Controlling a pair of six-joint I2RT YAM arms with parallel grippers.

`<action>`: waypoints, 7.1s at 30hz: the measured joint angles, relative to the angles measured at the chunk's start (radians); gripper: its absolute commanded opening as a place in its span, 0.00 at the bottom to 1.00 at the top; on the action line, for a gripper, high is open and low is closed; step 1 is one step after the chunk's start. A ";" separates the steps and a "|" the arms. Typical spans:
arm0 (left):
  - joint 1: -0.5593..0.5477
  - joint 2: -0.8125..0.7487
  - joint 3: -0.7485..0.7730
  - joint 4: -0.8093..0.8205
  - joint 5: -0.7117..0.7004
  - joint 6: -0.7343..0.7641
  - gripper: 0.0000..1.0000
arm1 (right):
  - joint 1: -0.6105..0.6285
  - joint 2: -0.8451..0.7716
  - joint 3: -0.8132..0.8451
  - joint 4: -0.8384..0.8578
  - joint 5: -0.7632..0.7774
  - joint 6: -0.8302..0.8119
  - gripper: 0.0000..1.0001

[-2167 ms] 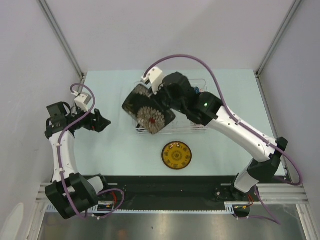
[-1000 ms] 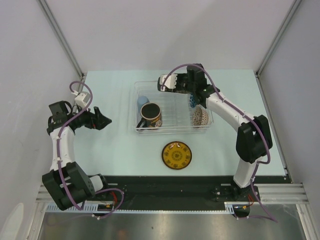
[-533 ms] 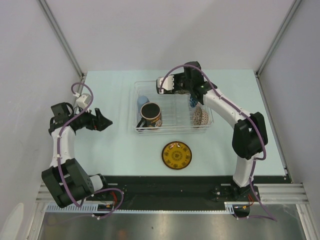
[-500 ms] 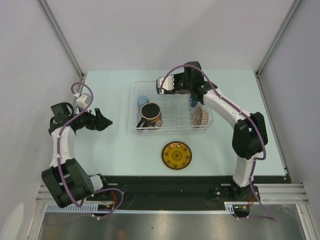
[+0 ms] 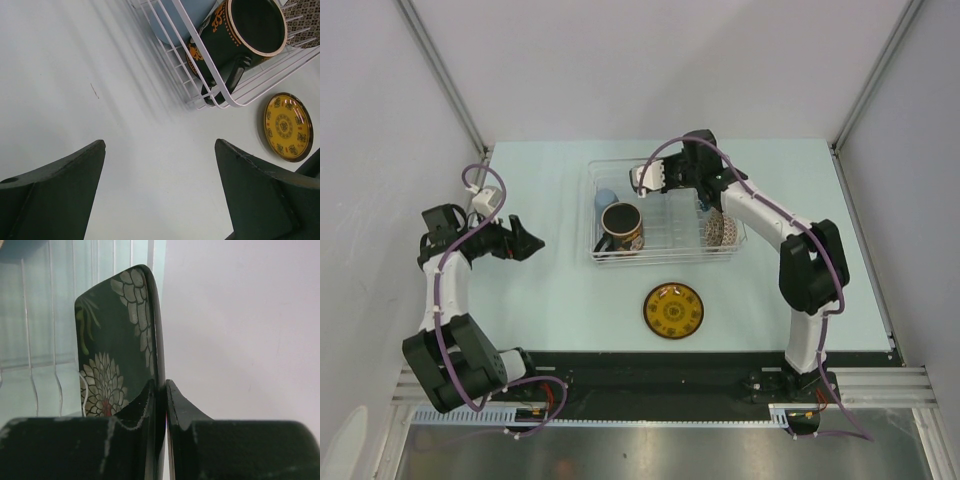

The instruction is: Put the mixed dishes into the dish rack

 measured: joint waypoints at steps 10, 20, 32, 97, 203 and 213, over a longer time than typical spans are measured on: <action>0.000 0.010 -0.001 0.007 -0.002 -0.002 0.96 | -0.020 -0.064 -0.190 0.163 -0.001 0.012 0.00; 0.000 0.010 -0.001 0.007 -0.002 -0.006 0.96 | -0.055 -0.109 -0.259 0.190 -0.006 0.123 0.32; 0.000 0.010 -0.001 0.006 -0.002 -0.006 0.96 | -0.055 -0.119 -0.285 0.166 0.040 0.239 1.00; 0.000 -0.019 0.159 -0.118 0.040 0.015 0.97 | 0.093 -0.589 -0.335 -0.139 0.474 0.999 1.00; -0.381 -0.267 0.415 -0.289 -0.258 0.074 1.00 | 0.356 -1.106 -0.792 0.040 0.244 1.127 0.00; -0.016 -0.108 0.336 -0.279 -0.031 -0.002 1.00 | 0.192 -0.792 -0.664 0.097 0.281 0.317 0.00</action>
